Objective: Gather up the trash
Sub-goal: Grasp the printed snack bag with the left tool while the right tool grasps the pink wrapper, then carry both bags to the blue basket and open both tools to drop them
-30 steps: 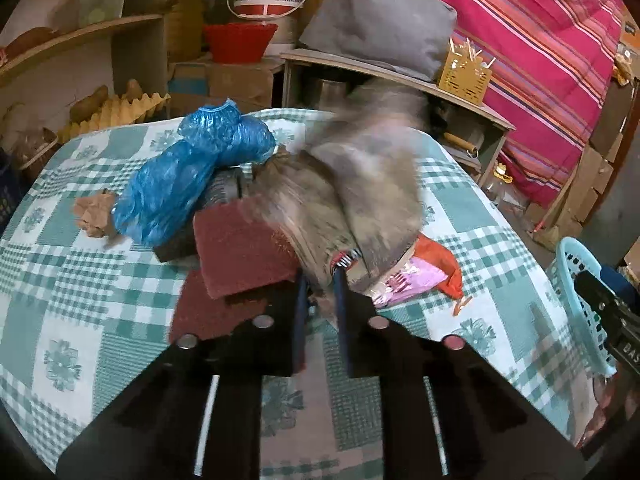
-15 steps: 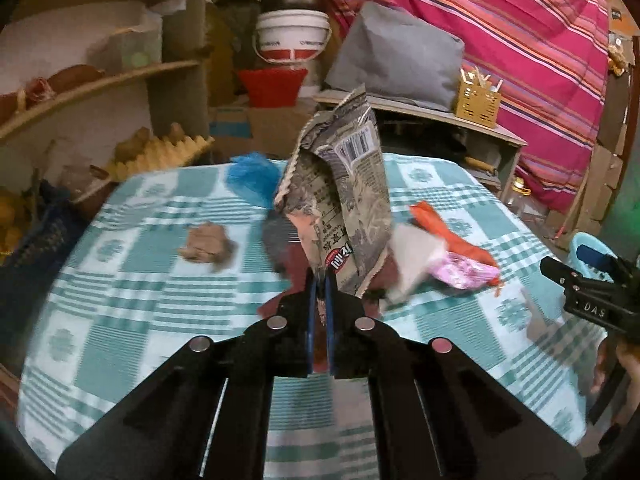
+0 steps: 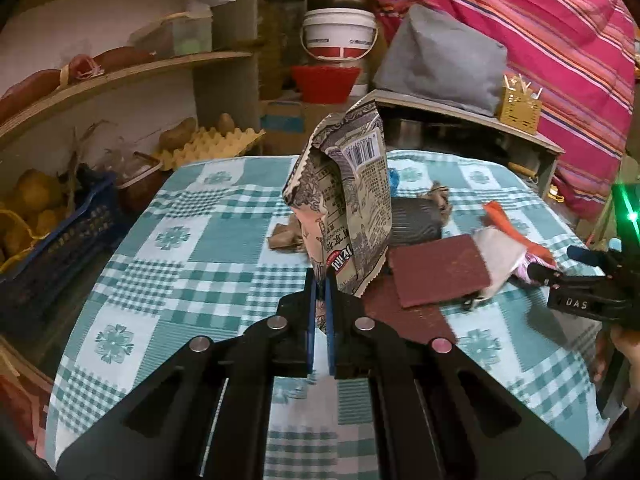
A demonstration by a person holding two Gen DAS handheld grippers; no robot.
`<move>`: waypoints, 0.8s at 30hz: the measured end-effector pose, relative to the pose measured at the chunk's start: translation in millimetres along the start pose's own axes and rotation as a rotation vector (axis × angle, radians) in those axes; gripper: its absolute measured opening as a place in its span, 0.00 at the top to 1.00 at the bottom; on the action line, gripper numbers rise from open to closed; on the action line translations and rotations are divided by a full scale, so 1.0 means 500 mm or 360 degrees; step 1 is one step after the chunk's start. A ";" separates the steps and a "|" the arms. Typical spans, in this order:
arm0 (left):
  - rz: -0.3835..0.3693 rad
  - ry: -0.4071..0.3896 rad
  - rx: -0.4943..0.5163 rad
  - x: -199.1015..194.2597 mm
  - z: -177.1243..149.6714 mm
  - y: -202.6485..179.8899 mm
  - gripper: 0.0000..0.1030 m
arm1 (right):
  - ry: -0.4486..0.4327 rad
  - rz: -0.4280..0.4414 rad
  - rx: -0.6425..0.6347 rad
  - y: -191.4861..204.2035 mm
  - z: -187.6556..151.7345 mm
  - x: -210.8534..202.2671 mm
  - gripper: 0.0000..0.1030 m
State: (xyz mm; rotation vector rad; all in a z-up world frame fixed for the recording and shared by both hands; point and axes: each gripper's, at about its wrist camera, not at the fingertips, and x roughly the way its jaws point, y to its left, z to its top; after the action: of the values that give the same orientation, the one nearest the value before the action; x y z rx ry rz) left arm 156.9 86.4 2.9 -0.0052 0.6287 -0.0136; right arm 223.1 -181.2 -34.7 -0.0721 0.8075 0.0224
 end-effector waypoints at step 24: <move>-0.0071 -0.0074 0.0021 -0.033 0.013 -0.062 0.97 | -0.0196 0.0176 0.0058 -0.079 -0.026 -0.124 0.94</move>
State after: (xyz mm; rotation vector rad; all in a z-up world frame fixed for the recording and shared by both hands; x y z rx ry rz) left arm 146.9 55.7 18.1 -0.0069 0.5820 -0.0602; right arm 172.7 -220.9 3.4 0.0084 0.6881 0.1156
